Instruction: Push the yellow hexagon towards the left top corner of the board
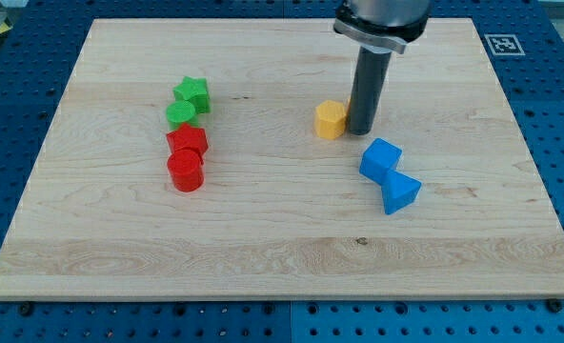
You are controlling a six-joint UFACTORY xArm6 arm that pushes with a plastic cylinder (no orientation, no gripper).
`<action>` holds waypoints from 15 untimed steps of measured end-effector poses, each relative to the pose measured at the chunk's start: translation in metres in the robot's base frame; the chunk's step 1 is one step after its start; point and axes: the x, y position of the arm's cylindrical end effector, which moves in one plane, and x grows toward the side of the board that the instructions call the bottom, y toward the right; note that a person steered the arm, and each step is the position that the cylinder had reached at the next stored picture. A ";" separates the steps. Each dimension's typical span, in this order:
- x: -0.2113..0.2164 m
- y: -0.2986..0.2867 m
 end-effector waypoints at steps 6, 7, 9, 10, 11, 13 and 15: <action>-0.002 -0.068; -0.013 -0.087; -0.030 -0.047; -0.036 -0.059; -0.063 -0.090; -0.088 -0.106; -0.064 -0.127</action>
